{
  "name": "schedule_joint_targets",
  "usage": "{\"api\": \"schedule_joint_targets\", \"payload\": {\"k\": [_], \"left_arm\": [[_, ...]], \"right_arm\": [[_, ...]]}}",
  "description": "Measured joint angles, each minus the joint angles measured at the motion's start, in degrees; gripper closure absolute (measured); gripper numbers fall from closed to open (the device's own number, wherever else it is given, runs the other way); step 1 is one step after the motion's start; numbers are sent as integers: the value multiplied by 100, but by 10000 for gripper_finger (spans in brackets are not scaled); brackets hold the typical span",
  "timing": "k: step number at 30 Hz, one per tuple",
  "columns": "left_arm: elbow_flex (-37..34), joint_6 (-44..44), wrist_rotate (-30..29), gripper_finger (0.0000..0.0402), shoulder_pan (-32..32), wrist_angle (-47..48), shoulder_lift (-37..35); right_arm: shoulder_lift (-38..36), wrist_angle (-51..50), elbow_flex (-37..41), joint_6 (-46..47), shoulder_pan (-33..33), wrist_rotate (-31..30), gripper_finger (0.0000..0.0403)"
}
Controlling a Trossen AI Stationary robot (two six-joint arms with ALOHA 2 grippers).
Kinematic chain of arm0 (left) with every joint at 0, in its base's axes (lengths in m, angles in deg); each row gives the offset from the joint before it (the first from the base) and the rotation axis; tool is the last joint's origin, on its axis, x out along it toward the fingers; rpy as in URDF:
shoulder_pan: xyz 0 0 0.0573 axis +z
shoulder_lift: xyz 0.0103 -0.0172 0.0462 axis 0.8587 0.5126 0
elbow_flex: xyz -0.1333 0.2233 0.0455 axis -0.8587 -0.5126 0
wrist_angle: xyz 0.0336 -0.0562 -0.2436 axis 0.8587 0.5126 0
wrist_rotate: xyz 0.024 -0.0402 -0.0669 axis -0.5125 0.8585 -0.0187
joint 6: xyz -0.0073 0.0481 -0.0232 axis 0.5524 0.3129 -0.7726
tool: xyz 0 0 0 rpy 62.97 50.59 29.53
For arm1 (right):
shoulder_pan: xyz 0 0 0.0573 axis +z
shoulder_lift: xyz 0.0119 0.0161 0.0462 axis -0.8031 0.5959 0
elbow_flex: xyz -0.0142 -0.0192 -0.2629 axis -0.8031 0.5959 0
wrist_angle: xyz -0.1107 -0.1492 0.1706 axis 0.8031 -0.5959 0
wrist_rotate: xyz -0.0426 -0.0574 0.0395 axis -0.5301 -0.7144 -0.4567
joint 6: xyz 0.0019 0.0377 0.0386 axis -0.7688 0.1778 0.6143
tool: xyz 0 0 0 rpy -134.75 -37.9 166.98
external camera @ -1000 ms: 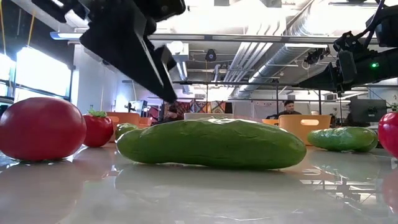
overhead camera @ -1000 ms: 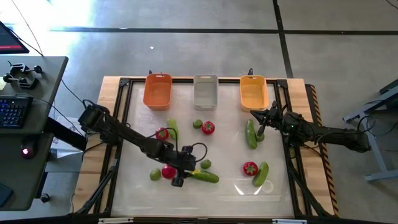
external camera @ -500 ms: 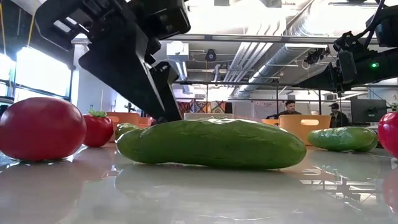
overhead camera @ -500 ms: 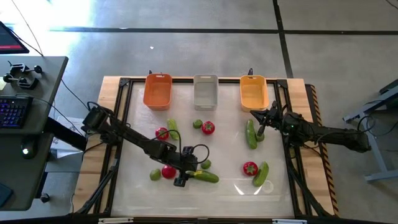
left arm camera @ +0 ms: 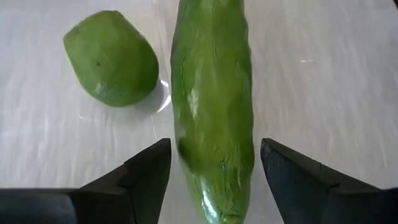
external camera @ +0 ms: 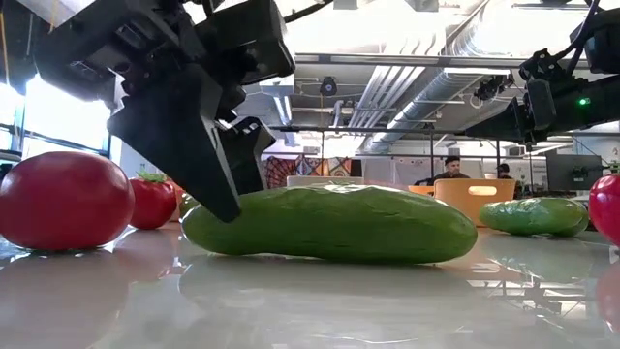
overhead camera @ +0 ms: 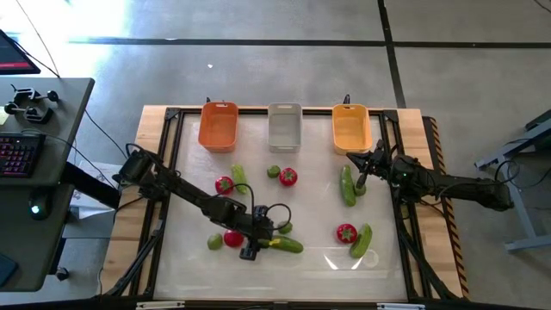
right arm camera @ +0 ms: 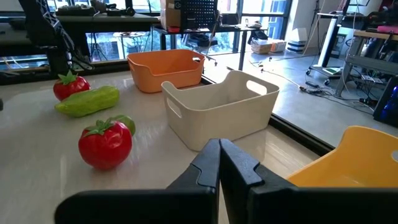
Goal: Sort produce into baskets
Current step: Put the bottom left cucumber into the gray bin
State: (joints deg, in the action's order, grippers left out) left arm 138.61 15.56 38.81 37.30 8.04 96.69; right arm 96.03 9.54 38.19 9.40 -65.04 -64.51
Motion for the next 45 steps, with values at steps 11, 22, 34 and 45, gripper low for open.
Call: {"api": "schedule_joint_targets", "payload": {"k": [11, 22, 34, 45], "left_arm": [[-2, 188, -10, 168, -49, 172, 0], [-2, 448, -163, 219, -170, 225, 0], [-1, 545, -124, 273, -195, 254, -2], [-2, 601, -93, 277, -262, 222, -171]], "right_arm": [[0, 1, 2, 2, -2, 0, 403], [0, 1, 1, 2, -2, 0, 403], [0, 0, 2, 2, -1, 0, 403], [0, 0, 2, 0, -2, 0, 403]]}}
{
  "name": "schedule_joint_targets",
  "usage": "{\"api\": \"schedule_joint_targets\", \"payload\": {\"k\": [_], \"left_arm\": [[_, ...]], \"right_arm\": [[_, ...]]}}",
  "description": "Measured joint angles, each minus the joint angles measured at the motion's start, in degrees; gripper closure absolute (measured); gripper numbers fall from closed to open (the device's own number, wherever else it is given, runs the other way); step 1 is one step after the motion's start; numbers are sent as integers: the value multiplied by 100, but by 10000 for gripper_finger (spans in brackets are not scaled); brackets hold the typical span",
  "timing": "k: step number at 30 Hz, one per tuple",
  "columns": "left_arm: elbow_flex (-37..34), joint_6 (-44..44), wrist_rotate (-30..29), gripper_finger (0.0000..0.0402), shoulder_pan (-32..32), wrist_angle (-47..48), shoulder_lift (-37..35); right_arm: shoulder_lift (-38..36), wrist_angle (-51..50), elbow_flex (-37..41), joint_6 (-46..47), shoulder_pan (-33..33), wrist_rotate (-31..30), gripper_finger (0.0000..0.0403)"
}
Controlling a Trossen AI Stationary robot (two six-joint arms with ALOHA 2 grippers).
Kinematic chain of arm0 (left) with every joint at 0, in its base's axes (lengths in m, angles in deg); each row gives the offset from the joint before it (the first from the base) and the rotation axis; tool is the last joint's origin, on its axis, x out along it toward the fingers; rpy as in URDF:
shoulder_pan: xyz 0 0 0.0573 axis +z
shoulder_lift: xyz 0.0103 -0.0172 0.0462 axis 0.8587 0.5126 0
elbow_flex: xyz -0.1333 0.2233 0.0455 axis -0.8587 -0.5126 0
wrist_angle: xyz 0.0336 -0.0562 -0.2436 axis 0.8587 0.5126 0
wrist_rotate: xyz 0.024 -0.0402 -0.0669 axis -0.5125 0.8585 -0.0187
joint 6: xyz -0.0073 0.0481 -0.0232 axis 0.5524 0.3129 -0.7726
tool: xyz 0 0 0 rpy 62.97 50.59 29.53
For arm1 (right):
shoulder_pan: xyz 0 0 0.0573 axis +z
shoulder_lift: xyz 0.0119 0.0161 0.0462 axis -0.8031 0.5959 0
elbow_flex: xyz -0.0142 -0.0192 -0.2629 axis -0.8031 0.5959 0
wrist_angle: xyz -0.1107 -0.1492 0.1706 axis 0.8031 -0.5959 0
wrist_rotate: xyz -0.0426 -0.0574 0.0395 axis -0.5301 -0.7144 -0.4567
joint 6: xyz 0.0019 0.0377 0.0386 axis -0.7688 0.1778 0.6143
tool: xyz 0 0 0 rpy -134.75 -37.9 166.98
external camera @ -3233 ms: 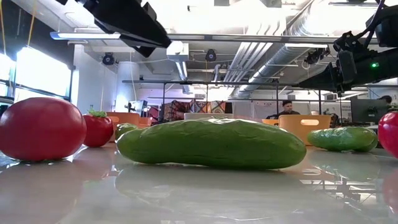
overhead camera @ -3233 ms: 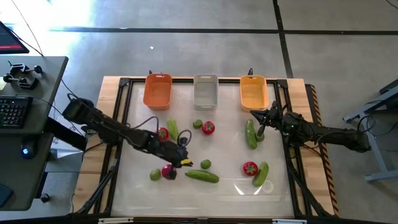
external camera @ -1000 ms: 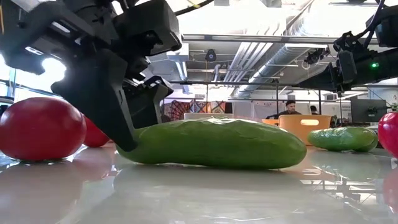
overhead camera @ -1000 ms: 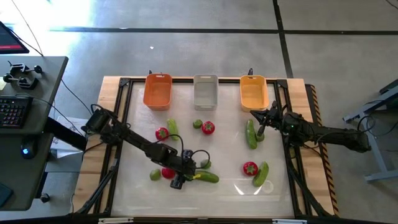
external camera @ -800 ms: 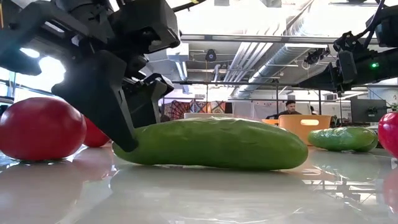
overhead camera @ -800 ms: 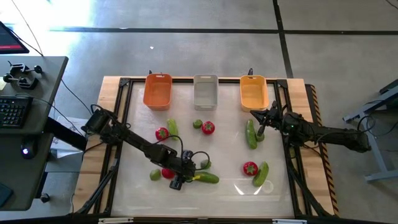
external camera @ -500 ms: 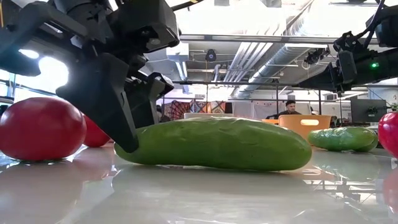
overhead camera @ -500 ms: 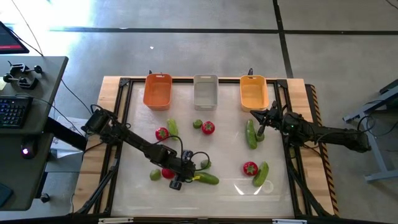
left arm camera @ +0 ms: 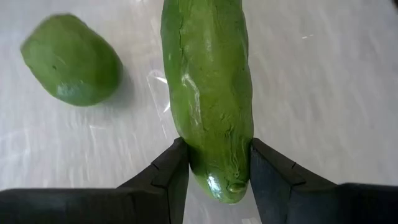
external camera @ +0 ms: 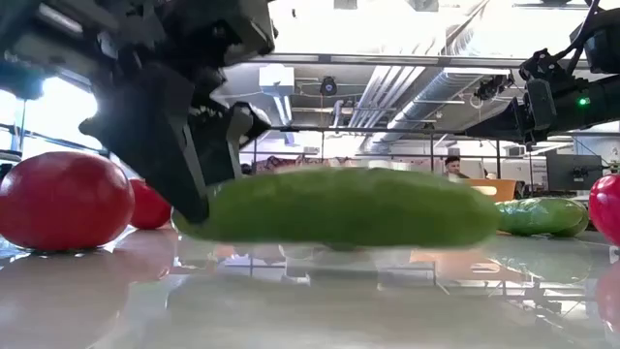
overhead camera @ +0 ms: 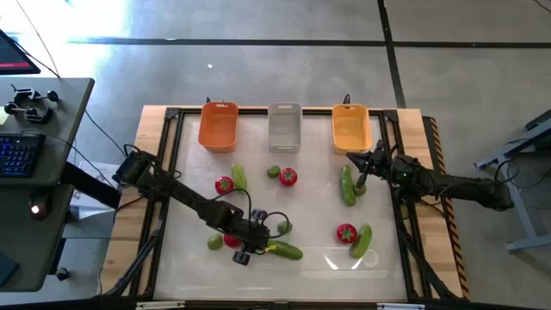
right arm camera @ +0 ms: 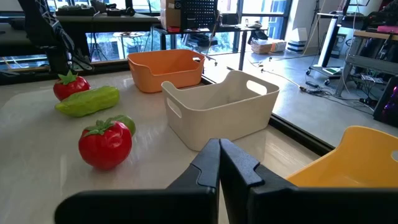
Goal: Sort produce into baskets
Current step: Put the bottom left cucumber into the gray bin
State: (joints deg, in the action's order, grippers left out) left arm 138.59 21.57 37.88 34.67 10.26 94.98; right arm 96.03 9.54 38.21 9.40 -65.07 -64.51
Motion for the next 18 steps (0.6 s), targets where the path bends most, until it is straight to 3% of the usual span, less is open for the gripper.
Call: {"api": "schedule_joint_targets", "payload": {"k": [9, 18], "left_arm": [[2, -394, -34, 277, 258, 48, -854], [2, -1497, -461, 277, 1651, 473, -1855]], "right_arm": [[0, 0, 0, 2, 2, 2, 403], [1, 1, -1, 1, 1, 0, 403]]}}
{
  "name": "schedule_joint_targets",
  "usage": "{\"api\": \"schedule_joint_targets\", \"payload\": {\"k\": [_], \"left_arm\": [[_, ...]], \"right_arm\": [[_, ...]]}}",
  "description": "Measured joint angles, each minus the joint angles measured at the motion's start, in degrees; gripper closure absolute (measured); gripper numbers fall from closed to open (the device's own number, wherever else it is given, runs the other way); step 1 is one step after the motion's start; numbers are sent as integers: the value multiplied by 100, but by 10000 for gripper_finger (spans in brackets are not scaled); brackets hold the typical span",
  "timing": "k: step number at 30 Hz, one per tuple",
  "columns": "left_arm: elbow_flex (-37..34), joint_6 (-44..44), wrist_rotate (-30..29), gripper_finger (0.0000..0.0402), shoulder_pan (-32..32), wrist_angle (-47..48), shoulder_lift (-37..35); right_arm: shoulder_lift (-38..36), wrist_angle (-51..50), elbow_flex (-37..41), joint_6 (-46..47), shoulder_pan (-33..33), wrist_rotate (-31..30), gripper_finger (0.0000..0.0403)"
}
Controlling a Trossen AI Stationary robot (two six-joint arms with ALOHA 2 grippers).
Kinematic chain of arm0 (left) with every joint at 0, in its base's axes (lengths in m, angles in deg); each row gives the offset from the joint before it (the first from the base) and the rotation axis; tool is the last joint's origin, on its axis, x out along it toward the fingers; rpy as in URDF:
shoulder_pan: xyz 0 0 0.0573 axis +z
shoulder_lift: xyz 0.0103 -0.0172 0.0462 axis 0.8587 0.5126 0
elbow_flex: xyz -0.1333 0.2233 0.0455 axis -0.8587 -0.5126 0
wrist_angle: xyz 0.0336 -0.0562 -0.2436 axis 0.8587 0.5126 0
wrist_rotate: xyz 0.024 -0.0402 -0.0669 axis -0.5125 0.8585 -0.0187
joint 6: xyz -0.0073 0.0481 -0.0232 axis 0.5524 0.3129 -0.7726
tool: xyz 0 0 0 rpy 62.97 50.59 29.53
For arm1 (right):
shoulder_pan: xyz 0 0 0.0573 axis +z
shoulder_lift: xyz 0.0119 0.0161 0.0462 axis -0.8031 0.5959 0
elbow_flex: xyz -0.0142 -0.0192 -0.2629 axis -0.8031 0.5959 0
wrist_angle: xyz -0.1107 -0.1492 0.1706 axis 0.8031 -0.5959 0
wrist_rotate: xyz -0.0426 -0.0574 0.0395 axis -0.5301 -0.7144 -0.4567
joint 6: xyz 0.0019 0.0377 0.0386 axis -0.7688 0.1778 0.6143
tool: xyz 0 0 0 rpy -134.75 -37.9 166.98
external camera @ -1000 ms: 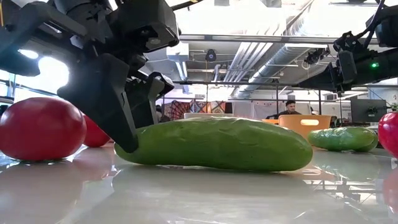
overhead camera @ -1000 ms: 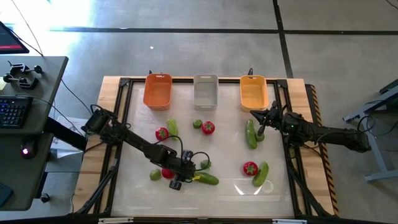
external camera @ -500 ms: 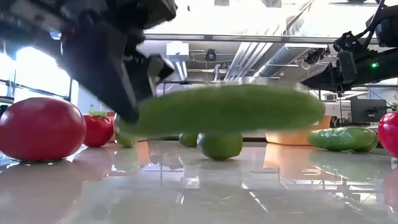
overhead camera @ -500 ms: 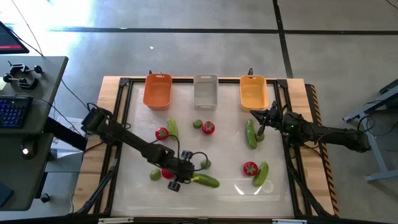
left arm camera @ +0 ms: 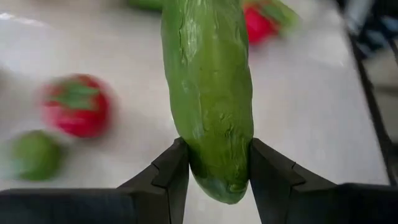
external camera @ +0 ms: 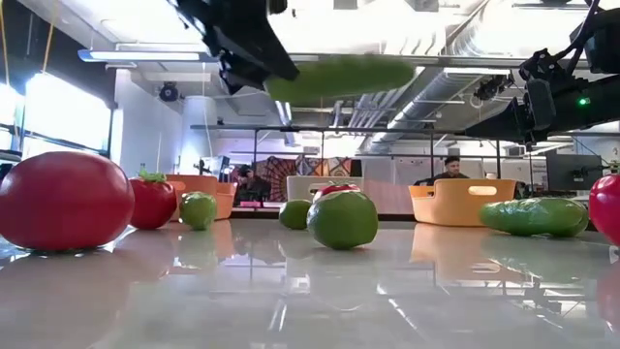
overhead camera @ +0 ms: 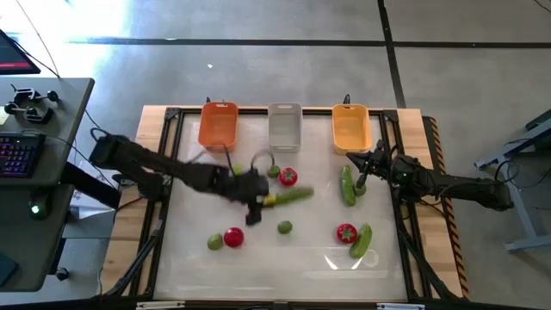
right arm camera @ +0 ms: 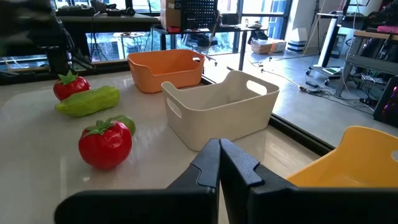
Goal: Sort produce into baskets
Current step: Put the bottom left cucumber into the gray bin
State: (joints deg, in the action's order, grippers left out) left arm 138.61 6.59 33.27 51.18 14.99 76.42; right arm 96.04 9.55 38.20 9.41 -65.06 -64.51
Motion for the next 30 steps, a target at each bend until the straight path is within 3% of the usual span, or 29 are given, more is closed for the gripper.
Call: {"api": "schedule_joint_targets", "payload": {"k": [8, 12, 23, 30], "left_arm": [[203, 621, 256, 278, 1813, 349, -163], [435, 1733, 354, 278, 2489, 646, -36], [675, 4891, 737, 278, 3207, 910, -26], [688, 4925, 881, 278, 3732, 597, 322]], "right_arm": [[1, 0, 1, 1, 0, 2, 403], [-1, 1, 1, 1, -1, 2, 403], [1, -1, 0, 1, 1, 2, 403], [1, -1, 0, 1, 1, 2, 403]]}}
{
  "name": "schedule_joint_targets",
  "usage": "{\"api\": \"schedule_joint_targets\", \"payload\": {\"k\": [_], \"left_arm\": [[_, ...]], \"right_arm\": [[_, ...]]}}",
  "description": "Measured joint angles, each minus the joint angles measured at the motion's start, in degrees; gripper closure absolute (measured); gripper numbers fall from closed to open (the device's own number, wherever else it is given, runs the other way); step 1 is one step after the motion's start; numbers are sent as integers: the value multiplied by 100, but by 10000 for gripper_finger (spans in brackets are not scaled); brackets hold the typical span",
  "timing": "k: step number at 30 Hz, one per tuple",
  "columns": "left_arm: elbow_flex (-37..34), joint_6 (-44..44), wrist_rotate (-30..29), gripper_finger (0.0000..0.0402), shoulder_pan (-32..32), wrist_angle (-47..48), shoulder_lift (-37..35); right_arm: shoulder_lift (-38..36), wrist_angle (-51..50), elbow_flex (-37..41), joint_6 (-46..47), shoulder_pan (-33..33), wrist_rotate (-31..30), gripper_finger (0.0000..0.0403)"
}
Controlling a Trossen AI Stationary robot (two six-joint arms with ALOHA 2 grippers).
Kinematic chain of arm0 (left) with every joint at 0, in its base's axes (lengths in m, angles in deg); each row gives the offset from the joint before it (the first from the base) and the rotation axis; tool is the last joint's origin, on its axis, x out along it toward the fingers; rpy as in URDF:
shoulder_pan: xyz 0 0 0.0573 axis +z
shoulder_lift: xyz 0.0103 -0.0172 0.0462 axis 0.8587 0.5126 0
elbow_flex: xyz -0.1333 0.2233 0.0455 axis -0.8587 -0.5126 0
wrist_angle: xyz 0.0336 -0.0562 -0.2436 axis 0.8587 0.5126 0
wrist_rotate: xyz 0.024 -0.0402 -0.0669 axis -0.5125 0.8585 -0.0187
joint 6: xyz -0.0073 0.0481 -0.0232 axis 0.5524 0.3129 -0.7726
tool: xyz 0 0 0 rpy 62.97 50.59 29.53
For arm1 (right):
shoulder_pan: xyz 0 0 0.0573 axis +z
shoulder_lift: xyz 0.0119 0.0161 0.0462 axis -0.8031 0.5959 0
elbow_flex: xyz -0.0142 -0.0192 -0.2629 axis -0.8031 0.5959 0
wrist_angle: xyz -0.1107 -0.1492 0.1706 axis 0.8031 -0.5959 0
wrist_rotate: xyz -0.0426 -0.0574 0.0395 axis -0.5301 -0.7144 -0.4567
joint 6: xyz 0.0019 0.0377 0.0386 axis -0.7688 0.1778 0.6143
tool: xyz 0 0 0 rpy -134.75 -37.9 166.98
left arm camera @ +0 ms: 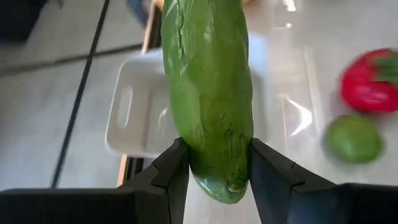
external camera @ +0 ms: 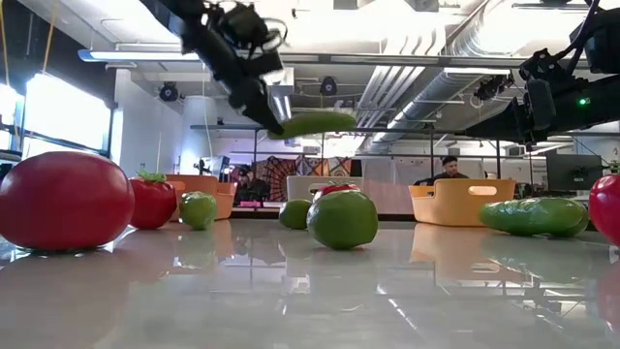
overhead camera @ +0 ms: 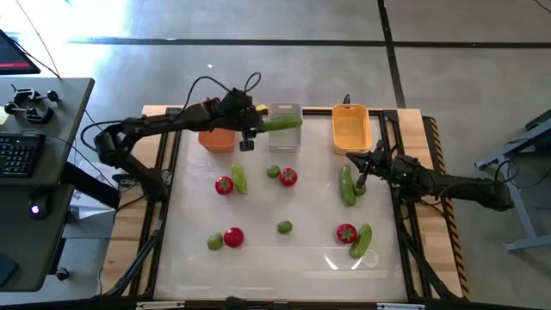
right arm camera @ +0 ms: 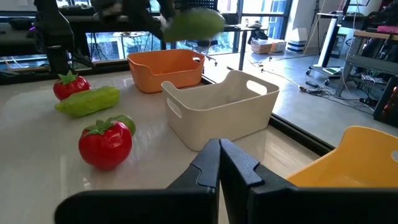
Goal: Sort produce into baskets
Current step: Put the bottom left cucumber into the gray bin
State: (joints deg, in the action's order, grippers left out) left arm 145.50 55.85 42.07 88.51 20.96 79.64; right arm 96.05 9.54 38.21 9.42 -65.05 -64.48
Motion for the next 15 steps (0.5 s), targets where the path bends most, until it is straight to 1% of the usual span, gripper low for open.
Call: {"api": "schedule_joint_targets", "payload": {"k": [3, 6, 8, 10, 12, 15], "left_arm": [[177, -862, 138, 278, 187, 226, 313], [497, -2222, 190, 278, 294, 510, 608], [674, -3002, 297, 278, 336, 510, 771], [834, -3514, 501, 278, 353, 529, 919], [976, -3955, 735, 278, 376, 351, 1078], [1120, -4581, 1250, 278, 410, 68, 1354]], "right_arm": [[0, 0, -1, -1, 1, -1, 403], [0, 0, -2, 0, 0, 0, 403], [0, 0, -1, -2, 1, -2, 403], [0, 0, 0, -1, 1, 0, 403], [0, 0, -1, 1, -1, 0, 403], [0, 0, -1, -2, -2, 0, 403]]}}
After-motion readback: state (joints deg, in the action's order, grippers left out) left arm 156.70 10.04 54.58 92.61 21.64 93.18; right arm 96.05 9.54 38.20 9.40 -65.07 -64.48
